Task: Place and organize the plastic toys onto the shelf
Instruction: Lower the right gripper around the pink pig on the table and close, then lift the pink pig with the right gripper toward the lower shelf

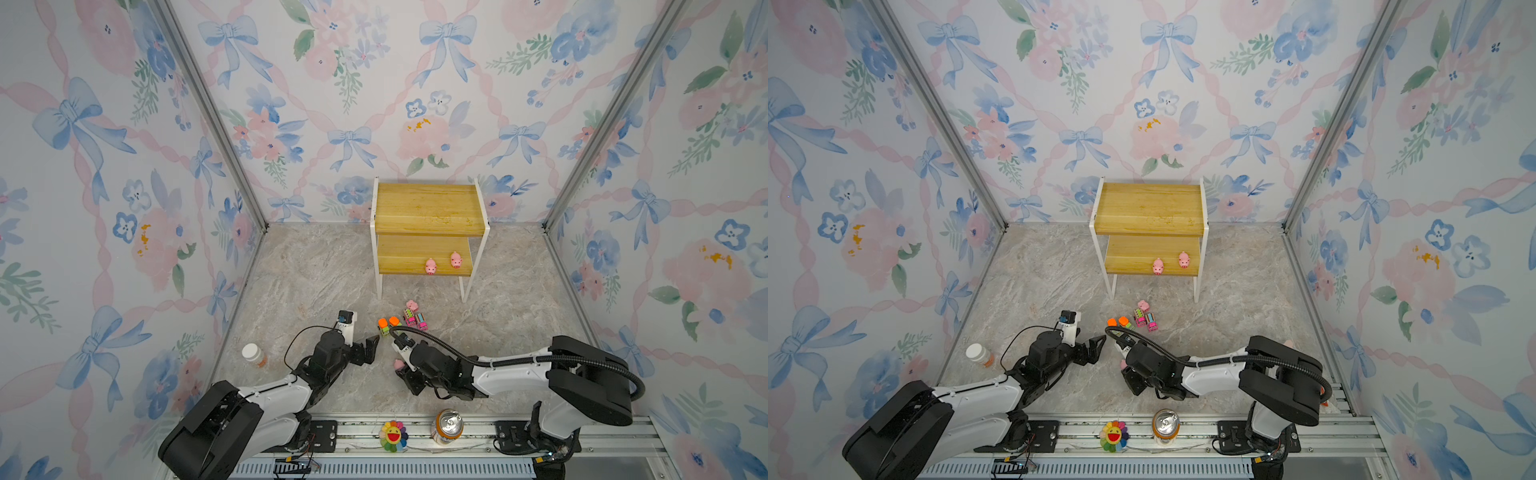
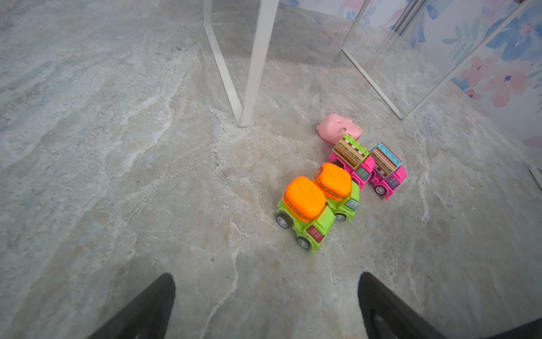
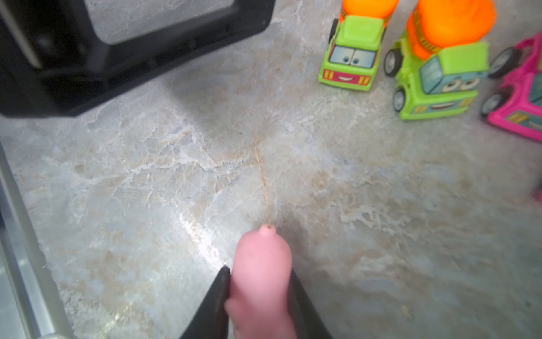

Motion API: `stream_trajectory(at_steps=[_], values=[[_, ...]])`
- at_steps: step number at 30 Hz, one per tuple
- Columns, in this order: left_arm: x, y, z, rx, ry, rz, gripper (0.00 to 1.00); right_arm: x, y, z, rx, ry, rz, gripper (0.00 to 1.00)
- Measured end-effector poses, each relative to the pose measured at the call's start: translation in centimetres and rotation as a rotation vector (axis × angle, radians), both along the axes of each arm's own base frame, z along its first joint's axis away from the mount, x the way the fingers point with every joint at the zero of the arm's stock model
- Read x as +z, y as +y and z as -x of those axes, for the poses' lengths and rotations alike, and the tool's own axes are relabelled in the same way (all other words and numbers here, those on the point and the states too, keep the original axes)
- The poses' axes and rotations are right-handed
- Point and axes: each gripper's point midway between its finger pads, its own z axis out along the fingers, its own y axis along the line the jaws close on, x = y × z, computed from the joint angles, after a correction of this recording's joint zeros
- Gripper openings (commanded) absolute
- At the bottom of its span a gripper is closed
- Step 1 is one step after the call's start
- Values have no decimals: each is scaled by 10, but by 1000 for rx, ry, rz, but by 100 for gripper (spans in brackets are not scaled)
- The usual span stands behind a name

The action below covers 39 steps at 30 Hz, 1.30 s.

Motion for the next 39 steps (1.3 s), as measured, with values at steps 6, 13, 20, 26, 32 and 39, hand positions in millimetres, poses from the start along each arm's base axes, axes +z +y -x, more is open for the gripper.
stream_trajectory(at_steps=[6, 13, 20, 26, 32, 39], values=[[0, 0, 0, 0, 0, 0, 98, 18, 3, -3, -12, -35, -40, 30], [0, 0, 0, 0, 0, 0, 98, 47, 7, -16, -53, -98, -81, 30], [-6, 1, 1, 4, 21, -4, 98, 123, 35, -45, -94, -222, -142, 31], [-9, 1, 2, 15, 43, 10, 98, 185, 36, -87, -202, -328, -188, 30], [5, -4, 3, -3, 11, 51, 98, 190, 5, -134, -375, -393, -142, 31], [16, -6, 5, -17, -17, 76, 98, 186, -10, -154, -485, -455, -100, 31]])
